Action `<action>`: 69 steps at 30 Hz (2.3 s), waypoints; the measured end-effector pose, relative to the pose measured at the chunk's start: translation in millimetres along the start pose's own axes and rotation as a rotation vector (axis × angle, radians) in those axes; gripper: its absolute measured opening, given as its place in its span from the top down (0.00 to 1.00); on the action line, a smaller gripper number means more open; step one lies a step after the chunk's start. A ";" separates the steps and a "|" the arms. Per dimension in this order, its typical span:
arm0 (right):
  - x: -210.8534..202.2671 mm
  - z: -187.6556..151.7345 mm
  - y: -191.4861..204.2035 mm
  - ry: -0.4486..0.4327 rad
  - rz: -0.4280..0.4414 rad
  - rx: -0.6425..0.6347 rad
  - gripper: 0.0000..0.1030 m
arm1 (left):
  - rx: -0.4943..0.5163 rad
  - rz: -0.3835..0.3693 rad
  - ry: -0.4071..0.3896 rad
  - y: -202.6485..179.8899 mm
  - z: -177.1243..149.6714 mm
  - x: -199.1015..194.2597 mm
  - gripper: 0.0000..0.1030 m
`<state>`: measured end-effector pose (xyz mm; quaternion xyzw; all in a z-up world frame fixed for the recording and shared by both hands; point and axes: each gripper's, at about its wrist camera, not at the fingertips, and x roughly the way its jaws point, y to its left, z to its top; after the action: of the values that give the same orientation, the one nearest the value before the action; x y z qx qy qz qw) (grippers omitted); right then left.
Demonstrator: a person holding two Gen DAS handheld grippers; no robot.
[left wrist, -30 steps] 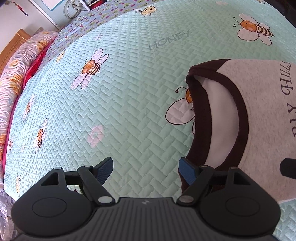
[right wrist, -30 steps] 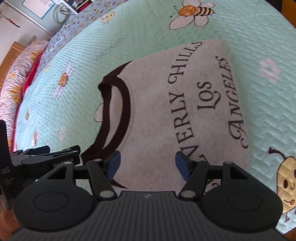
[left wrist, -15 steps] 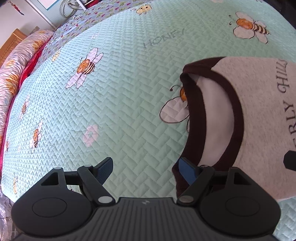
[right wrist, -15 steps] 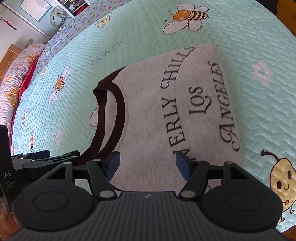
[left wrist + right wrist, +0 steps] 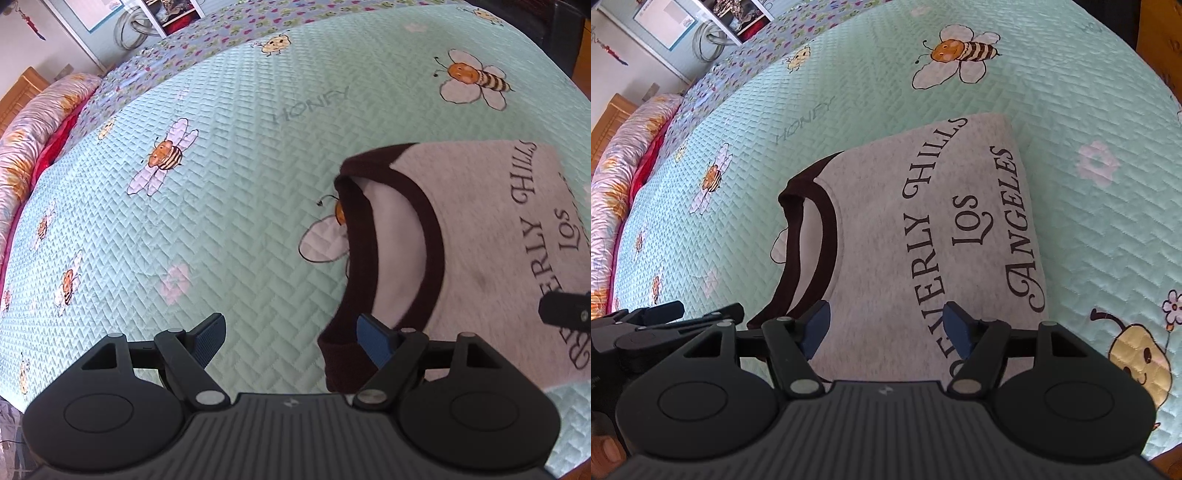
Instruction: Fold clothes
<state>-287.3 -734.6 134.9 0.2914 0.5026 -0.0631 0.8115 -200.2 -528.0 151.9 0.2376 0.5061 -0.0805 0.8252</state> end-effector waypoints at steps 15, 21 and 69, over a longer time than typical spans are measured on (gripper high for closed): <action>-14.4 -23.4 6.4 0.008 0.028 -0.029 0.28 | 0.007 -0.019 0.012 -3.9 -21.8 -2.9 0.21; -17.0 -29.9 16.3 0.032 -0.023 -0.090 0.28 | -0.040 -0.039 0.045 12.7 -29.8 0.3 0.21; -14.5 -32.7 -14.9 0.048 0.058 -0.023 0.26 | -0.022 -0.145 0.120 -31.6 -38.6 2.3 0.21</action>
<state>-325.8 -732.0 130.6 0.2977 0.5139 -0.0266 0.8041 -241.7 -537.1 125.6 0.1956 0.5714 -0.1198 0.7880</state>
